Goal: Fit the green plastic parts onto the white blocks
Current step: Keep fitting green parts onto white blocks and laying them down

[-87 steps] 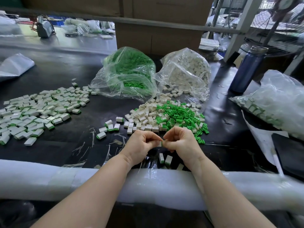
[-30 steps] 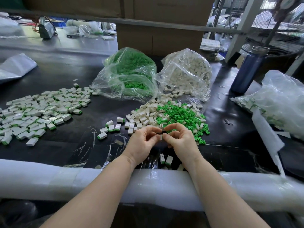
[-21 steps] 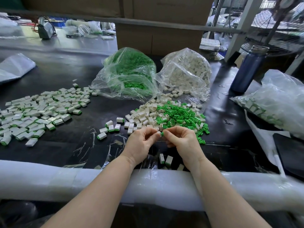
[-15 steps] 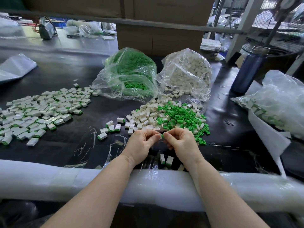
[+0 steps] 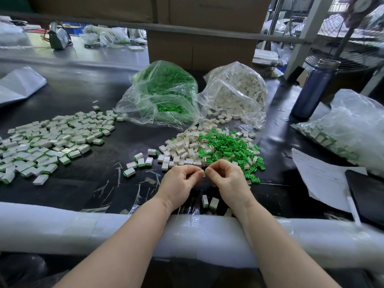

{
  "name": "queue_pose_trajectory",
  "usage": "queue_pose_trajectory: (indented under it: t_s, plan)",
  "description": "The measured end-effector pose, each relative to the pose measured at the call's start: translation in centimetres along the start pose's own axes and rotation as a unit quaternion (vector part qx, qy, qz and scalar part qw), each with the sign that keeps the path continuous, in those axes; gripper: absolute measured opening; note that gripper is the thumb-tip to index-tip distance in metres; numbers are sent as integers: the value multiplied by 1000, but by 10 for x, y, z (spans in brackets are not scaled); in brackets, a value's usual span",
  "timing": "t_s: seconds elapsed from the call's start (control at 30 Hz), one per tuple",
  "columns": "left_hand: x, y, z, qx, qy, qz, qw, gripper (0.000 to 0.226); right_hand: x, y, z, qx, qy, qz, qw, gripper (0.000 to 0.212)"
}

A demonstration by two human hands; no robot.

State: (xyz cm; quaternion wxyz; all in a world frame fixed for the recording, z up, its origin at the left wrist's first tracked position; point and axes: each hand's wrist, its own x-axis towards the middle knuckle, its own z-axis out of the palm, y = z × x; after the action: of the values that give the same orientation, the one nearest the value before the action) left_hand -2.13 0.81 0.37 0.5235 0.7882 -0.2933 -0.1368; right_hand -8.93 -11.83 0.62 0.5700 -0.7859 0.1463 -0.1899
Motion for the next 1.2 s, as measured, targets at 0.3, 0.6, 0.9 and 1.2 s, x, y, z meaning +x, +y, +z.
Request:
queue_pose_trajectory:
  t_s: [0.3, 0.6, 0.9, 1.2]
  plan:
    - [2, -3, 1, 20, 18, 22, 999, 15, -1, -3, -2, 104, 24, 20, 994, 10]
    - [0, 4, -2, -25, -8, -5, 1000, 10, 1, -1, 1, 39, 5, 25, 999, 15]
    - [0, 0, -3, 29, -24, -18, 999, 14, 2, 3, 1, -35, -18, 23, 999, 23]
    - [1, -3, -2, 29, -20, -4, 999, 12, 1, 1, 1, -30, -16, 9, 999, 20]
